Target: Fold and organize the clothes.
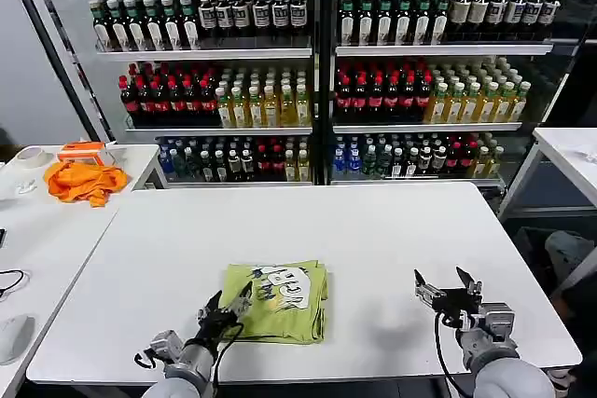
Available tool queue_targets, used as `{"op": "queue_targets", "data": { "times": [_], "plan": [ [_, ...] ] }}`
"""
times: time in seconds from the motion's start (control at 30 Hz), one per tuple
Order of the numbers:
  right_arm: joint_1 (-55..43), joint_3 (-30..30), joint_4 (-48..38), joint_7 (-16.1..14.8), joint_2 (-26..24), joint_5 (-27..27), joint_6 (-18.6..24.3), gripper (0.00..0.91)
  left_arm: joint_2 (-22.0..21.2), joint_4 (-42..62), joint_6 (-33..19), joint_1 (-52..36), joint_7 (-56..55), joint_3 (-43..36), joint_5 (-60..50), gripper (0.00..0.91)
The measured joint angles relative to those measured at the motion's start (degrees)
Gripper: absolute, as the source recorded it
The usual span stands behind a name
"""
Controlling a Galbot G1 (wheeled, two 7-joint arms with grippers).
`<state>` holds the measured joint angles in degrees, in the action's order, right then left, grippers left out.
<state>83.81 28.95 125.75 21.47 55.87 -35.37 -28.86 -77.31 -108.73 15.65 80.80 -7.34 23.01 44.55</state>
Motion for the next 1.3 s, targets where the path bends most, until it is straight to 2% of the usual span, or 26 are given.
{"op": "queue_targets", "data": {
  "times": [0.03, 0.1, 0.2, 0.9, 1.3],
  "plan": [
    [0.08, 0.05, 0.1, 0.01, -0.01, 0.0, -0.01, 0.907, -0.15, 0.1, 0.06, -0.17, 0.01, -0.02, 0.98, 0.252],
    [0.23, 0.2, 0.27, 0.01, -0.04, -0.02, -0.02, 0.907, -0.47, 0.45, 0.23, -0.48, 0.01, -0.04, 2.65, 0.121],
    [0.49, 0.32, 0.49, 0.0, -0.09, -0.04, -0.01, 0.907, -1.05, 1.05, 0.26, -0.75, -0.15, -0.02, 4.67, 0.02],
    [-0.31, 0.23, 0.48, -0.05, -1.45, -1.12, 0.05, 0.907, -4.53, 2.93, 0.33, -0.66, 0.23, 1.81, 15.17, 0.02],
    [-1.82, 0.14, -0.22, 0.07, -2.41, -2.39, -0.03, 0.907, -3.15, -3.56, 1.25, 0.62, -1.19, 5.06, 17.72, 0.02]
  ]
}}
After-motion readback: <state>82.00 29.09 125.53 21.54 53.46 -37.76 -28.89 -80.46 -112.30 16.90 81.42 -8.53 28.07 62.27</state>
